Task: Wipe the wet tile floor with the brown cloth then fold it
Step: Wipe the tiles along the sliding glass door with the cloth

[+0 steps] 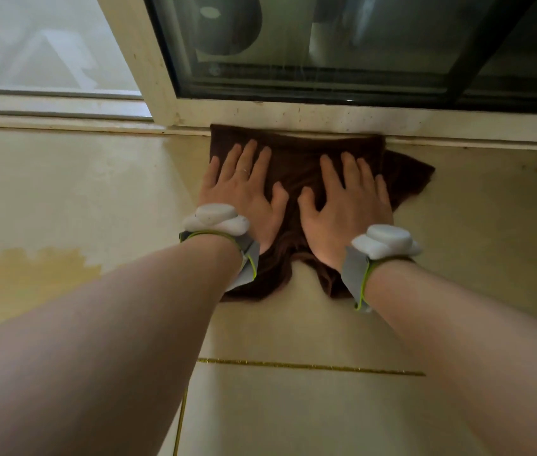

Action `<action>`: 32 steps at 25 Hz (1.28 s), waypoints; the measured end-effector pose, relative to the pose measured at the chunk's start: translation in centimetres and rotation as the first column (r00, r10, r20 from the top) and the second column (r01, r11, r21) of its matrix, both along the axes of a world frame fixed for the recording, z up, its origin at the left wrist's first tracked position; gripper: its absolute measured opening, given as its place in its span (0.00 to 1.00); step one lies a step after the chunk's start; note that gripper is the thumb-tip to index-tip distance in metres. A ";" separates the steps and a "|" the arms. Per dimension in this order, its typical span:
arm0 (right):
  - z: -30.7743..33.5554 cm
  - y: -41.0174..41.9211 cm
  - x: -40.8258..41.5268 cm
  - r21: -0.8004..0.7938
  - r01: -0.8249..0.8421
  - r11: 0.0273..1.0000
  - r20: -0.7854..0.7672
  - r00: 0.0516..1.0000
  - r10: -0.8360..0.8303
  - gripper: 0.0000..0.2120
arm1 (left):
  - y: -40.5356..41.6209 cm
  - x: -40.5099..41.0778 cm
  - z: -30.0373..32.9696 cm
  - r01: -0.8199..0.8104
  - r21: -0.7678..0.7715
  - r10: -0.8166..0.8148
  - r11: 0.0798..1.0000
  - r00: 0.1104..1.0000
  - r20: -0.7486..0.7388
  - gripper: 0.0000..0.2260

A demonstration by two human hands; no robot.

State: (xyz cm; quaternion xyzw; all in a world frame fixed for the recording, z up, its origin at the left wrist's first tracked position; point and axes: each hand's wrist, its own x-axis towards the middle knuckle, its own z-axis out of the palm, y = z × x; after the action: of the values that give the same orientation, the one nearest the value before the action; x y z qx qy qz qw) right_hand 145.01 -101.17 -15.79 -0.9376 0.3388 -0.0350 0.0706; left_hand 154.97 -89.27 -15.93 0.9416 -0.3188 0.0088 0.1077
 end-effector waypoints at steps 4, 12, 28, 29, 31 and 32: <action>0.2 -0.8 1.8 -0.014 0.006 1.000 0.041 0.999 -0.006 0.35 | -0.6 0.5 -0.2 -0.013 -0.023 0.013 1.000 1.000 0.021 0.30; 0.7 0.9 -1.0 0.029 -0.056 0.998 0.035 0.998 0.055 0.36 | 1.8 -3.4 0.5 -0.058 -0.002 0.058 0.998 0.998 -0.022 0.32; 1.6 8.9 -22.7 0.095 -0.122 0.988 0.005 0.993 0.122 0.34 | 11.3 -20.7 1.0 0.092 0.118 -0.090 0.989 0.996 -0.024 0.32; 1.4 8.2 -22.5 0.092 -0.117 0.989 0.001 0.993 0.117 0.34 | 10.6 -20.4 0.8 0.104 0.121 -0.101 0.987 0.995 -0.024 0.32; 1.4 6.4 -21.3 0.068 -0.099 0.993 -0.003 0.995 0.099 0.35 | 8.8 -19.2 1.0 0.106 0.093 -0.106 0.990 0.994 -0.012 0.32; 1.2 4.9 -20.4 0.058 -0.081 0.995 -0.017 0.996 0.082 0.36 | 7.3 -18.4 0.8 0.102 0.068 -0.101 0.992 0.995 -0.014 0.32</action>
State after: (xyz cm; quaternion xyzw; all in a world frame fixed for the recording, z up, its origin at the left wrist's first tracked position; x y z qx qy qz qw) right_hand 124.64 -96.23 -14.60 -0.9485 0.3016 -0.0136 0.0955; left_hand 136.55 -82.01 -15.16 0.9274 -0.3657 -0.0124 0.0773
